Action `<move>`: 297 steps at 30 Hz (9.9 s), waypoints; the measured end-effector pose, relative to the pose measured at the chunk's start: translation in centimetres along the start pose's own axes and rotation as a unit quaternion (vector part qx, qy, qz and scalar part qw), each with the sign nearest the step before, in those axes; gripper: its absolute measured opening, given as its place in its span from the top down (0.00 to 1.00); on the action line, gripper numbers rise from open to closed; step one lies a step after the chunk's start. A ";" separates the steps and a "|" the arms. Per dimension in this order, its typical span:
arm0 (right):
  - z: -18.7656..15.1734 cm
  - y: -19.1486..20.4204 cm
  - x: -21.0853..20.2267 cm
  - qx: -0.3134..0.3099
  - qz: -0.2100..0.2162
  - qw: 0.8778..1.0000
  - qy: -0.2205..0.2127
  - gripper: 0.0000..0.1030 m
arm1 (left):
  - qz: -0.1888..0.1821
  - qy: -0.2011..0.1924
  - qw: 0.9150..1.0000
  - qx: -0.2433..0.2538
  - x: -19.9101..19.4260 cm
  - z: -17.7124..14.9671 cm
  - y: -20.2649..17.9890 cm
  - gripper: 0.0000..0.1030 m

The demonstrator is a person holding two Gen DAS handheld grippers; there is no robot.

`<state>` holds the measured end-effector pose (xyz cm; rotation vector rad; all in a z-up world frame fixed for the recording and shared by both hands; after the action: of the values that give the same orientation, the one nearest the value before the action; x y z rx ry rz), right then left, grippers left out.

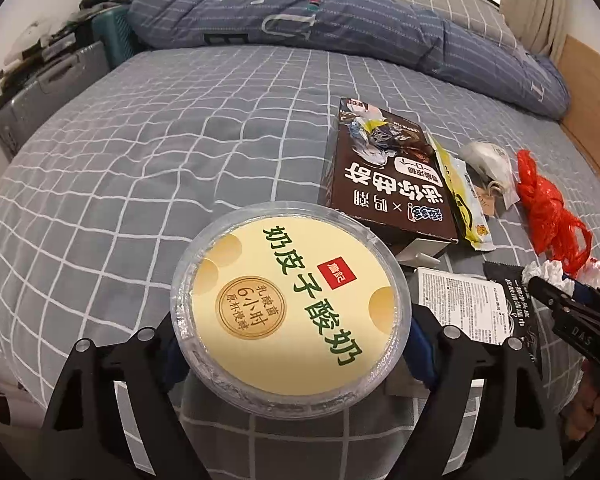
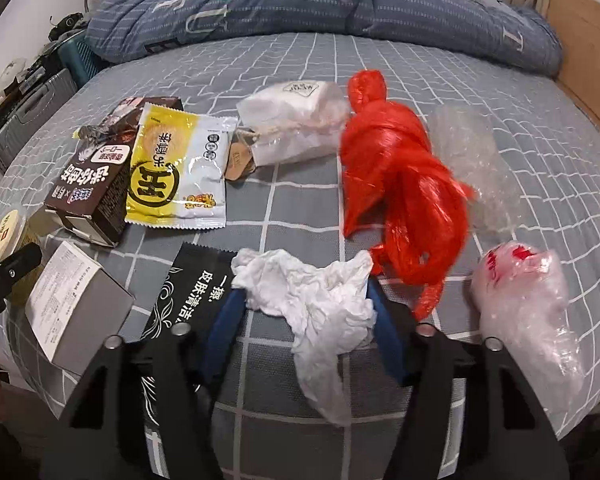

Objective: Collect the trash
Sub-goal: 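Grasp the yogurt cup with the left tool while the right tool grasps the white tissue, then carry the yogurt cup and tissue in both tools over the black trash bin, then open the right tool to drop the tissue while the left tool drops the yogurt cup, then raise both open tools from the bin back toward the bed, then grasp the white box with the left tool while the right tool grasps the pink-stained plastic bag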

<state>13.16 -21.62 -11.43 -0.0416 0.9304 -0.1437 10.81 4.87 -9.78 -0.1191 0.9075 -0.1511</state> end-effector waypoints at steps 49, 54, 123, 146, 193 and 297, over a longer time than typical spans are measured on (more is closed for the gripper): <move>-2.2 -2.3 -2.6 -0.011 0.024 0.999 0.043 0.84 | 0.002 -0.018 1.000 0.000 -2.1 0.4 -0.7 0.22; -2.0 -2.6 -3.3 -0.004 0.035 0.998 0.045 0.88 | 0.003 -0.020 1.000 0.002 -2.5 0.4 -0.8 0.22; -11.7 -2.1 -26.4 -0.006 0.035 0.997 -0.065 0.88 | -0.059 -0.024 0.998 -0.008 -20.0 -11.5 -8.0 0.22; -19.9 -0.7 -16.1 -0.015 0.033 0.998 0.048 0.88 | -0.054 0.082 0.995 -0.025 -11.5 -20.5 -5.9 0.22; -25.0 1.6 -2.4 -0.039 0.033 0.987 0.154 0.17 | -0.034 0.193 0.980 -0.042 0.4 -25.1 -4.5 0.22; -2.5 -12.3 -4.7 0.050 -0.052 0.996 -0.057 0.14 | -0.047 0.023 0.998 0.041 0.4 -2.0 -7.3 0.06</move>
<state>7.03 -33.06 -7.99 -0.0041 0.8071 -0.2813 8.88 -2.50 -10.06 -0.0817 0.9405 -0.2784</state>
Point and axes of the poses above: each gripper's, at about its wrist camera, not at the fingertips, and x roughly the way its jaws point, y to its left, z to its top, the point moved 2 cm from there along x, roughly the way its jaws point, and after that the axes turned 10 degrees about -z, right-handed, at the moved point
